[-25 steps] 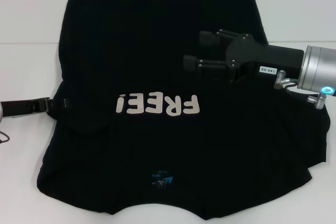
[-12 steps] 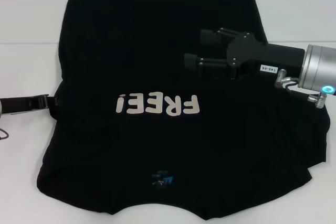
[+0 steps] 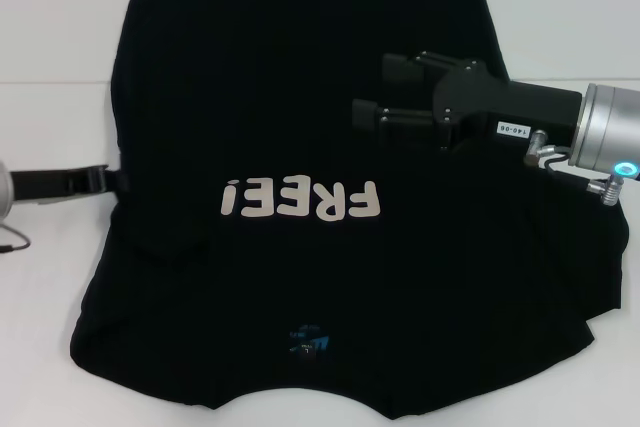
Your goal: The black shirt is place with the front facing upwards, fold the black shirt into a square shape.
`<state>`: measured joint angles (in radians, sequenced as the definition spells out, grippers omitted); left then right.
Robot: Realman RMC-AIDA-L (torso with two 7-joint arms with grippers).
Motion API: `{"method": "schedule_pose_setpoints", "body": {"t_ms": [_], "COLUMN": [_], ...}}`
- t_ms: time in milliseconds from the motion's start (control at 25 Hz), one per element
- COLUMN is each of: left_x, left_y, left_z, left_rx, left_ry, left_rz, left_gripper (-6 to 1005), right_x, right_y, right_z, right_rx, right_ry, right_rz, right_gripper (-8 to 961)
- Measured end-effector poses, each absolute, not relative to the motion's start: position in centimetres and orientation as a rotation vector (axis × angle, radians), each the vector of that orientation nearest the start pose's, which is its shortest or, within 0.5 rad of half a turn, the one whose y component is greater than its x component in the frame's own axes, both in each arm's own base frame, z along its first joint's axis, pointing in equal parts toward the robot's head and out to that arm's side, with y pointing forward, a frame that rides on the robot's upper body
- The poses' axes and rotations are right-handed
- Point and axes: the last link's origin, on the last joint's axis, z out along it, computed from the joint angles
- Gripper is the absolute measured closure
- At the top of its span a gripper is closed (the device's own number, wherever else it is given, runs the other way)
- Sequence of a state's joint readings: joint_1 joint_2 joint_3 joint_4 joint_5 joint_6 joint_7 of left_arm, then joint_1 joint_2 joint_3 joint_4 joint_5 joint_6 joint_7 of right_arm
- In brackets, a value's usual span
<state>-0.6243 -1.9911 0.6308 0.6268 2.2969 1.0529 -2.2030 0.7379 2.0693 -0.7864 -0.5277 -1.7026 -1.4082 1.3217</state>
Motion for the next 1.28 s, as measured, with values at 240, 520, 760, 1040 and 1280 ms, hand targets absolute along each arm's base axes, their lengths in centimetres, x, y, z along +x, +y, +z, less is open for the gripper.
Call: {"method": "schedule_pose_setpoints", "body": {"t_ms": [240, 520, 760, 1040, 1280], "left_x": [-30.2, -28.4, -27.1, -26.7, -25.5], "left_y": [40.9, 41.4, 41.6, 41.5, 40.4], "left_z": [3.9, 2.5, 1.5, 1.3, 1.2], "left_rx": [-2.050, -2.071, -2.041, -2.004, -2.163], "left_ry": [-1.512, -1.543, -1.590, -1.588, -1.497], "left_rz": [-0.422, -0.499, -0.683, -0.833, -0.867], "left_gripper": [974, 974, 896, 755, 473], "right_x": [17.9, 18.1, 18.1, 18.2, 19.0], "right_y": [39.4, 39.3, 39.3, 39.2, 39.1], "right_z": [-0.7, -0.7, -0.8, -0.9, 0.0], "right_rx": [-2.616, -2.615, -2.614, -2.613, -2.575], "right_ry": [0.416, 0.415, 0.405, 0.403, 0.476], "right_rz": [0.963, 0.962, 0.961, 0.959, 0.990], "right_gripper": [38, 38, 37, 38, 37]}}
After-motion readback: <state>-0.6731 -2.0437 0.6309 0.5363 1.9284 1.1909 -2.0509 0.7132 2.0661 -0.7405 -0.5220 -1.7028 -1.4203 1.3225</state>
